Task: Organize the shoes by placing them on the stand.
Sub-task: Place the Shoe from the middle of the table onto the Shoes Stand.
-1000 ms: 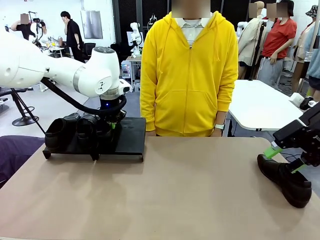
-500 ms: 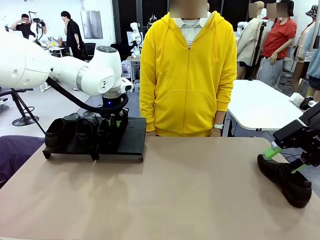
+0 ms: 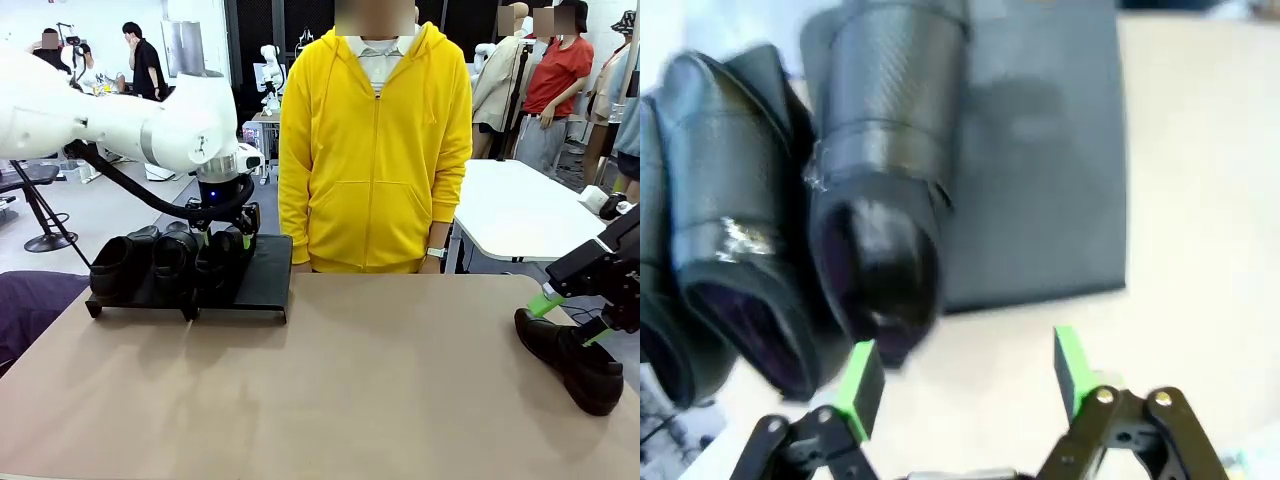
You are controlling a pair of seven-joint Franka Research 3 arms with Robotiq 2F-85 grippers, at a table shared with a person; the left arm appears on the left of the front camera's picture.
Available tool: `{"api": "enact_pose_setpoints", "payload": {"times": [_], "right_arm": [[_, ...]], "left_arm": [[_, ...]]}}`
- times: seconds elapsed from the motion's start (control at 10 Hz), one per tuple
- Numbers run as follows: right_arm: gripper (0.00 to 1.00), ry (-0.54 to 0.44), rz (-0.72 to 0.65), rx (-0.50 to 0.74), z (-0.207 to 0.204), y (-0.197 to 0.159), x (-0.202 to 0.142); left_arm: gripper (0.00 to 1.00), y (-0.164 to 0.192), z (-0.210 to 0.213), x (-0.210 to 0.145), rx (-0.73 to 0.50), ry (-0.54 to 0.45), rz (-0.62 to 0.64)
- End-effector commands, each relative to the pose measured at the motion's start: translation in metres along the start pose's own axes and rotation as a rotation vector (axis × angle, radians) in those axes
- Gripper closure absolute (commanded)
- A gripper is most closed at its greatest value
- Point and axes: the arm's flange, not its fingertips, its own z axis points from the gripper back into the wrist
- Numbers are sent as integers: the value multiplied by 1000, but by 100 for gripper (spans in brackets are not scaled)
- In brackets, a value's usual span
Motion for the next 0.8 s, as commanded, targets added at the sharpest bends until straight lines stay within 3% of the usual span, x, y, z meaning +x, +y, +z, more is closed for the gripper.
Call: {"api": "enact_pose_setpoints", "payload": {"times": [0.0, 0.1, 0.2, 0.3, 0.5, 0.7], "right_arm": [[0, -2, 22, 27, 0, 1, 1], [0, -2, 22, 27, 0, 1, 1], [0, -2, 22, 27, 0, 1, 1], [0, -2, 22, 27, 0, 1, 1], [0, -2, 22, 27, 0, 1, 1], [0, -2, 22, 27, 0, 1, 1]], "left_arm": [[0, 24, 27, -28, -200, 243, -156], [0, 33, 43, -37, -300, 345, -240], [0, 43, 60, -50, -452, 433, -401], [0, 59, 76, -65, -532, 429, -352], [0, 104, 110, -130, -712, 346, -324], [0, 145, 137, -241, -761, 104, -47]]}}
